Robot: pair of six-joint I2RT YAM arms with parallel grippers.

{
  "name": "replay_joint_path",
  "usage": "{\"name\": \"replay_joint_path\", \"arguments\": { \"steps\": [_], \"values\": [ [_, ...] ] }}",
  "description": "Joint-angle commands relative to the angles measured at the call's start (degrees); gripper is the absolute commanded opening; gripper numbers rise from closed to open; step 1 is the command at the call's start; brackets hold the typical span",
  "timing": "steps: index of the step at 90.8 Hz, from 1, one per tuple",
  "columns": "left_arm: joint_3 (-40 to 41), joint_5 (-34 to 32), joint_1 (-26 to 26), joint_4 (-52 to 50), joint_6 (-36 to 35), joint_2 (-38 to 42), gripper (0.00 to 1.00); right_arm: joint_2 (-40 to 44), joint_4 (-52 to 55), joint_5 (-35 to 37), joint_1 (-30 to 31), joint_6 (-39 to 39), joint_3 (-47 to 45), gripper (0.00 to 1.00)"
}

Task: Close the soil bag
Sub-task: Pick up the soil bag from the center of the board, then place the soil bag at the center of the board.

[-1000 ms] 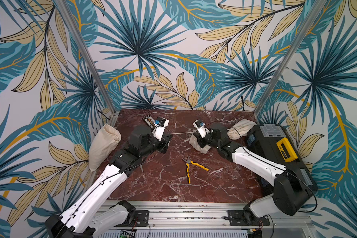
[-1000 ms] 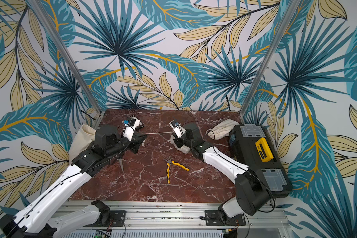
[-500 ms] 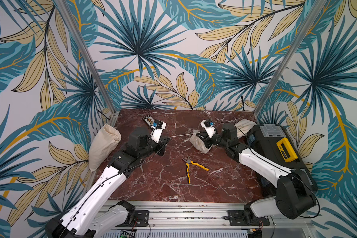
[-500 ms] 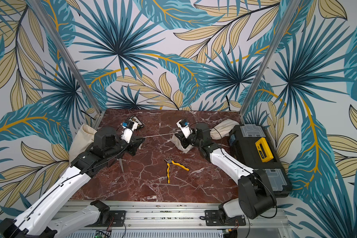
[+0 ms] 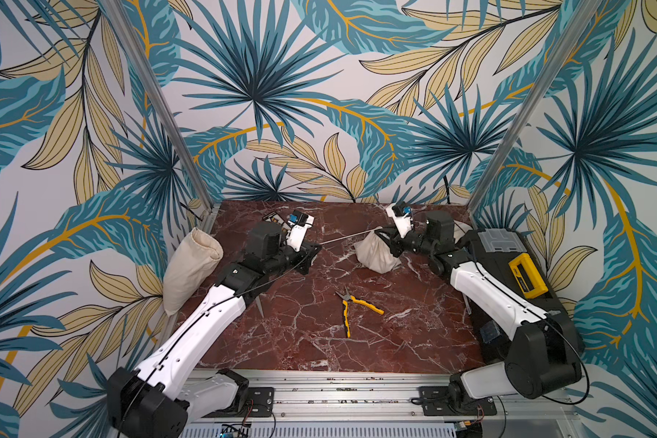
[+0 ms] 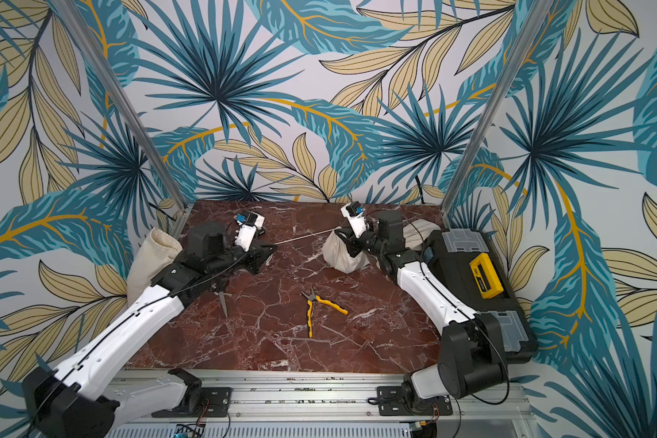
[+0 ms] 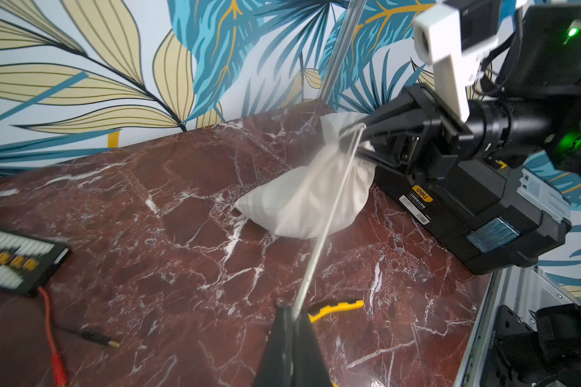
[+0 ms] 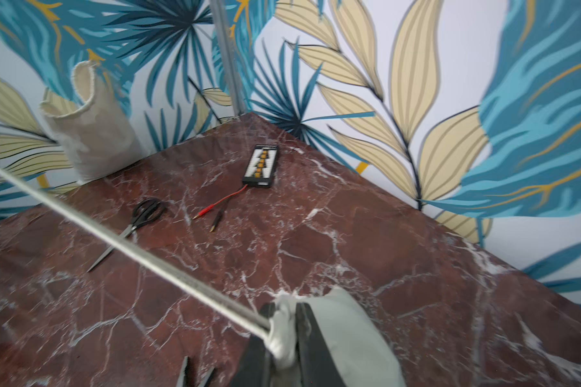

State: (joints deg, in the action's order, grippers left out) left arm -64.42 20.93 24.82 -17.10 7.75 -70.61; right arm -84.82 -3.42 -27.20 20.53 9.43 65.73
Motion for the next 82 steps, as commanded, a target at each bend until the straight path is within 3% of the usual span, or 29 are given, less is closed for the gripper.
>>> {"name": "replay_joint_path", "arguments": {
  "steps": [1,13,23,30,45,57,66,82],
  "values": [
    [-6.3,-12.2,-2.9,0.3,0.2,-1.6,0.00,-6.3,5.8,34.7,-13.2,0.7,11.3,0.00],
    [-16.9,-10.4,-2.0,-0.4,-0.5,-11.6,0.00,-14.1,9.2,39.8,-14.9,3.9,29.7,0.00],
    [-21.1,-10.4,0.4,1.6,-0.6,-16.8,0.00,-16.1,9.1,40.9,-15.0,6.2,35.9,0.00],
    [-21.4,-10.9,2.5,4.0,-0.6,-19.8,0.00,-14.6,8.5,40.6,-15.0,5.6,33.3,0.00],
    [-14.4,-13.3,4.3,8.6,0.9,-22.7,0.00,-7.4,2.6,36.2,-15.0,4.3,13.7,0.02],
    [-9.6,-20.3,4.1,8.5,0.0,-20.1,0.28,-5.9,0.2,23.3,-14.9,-0.3,0.0,0.16],
    [-11.0,-25.3,3.4,1.0,-0.9,-15.6,0.57,-6.0,-4.9,16.8,-14.1,-5.8,-7.1,0.31],
    [-18.5,-40.6,1.8,-20.1,-4.3,-4.8,0.81,-1.3,-8.8,11.7,-12.3,-8.7,-14.2,0.57]
  ]
}}
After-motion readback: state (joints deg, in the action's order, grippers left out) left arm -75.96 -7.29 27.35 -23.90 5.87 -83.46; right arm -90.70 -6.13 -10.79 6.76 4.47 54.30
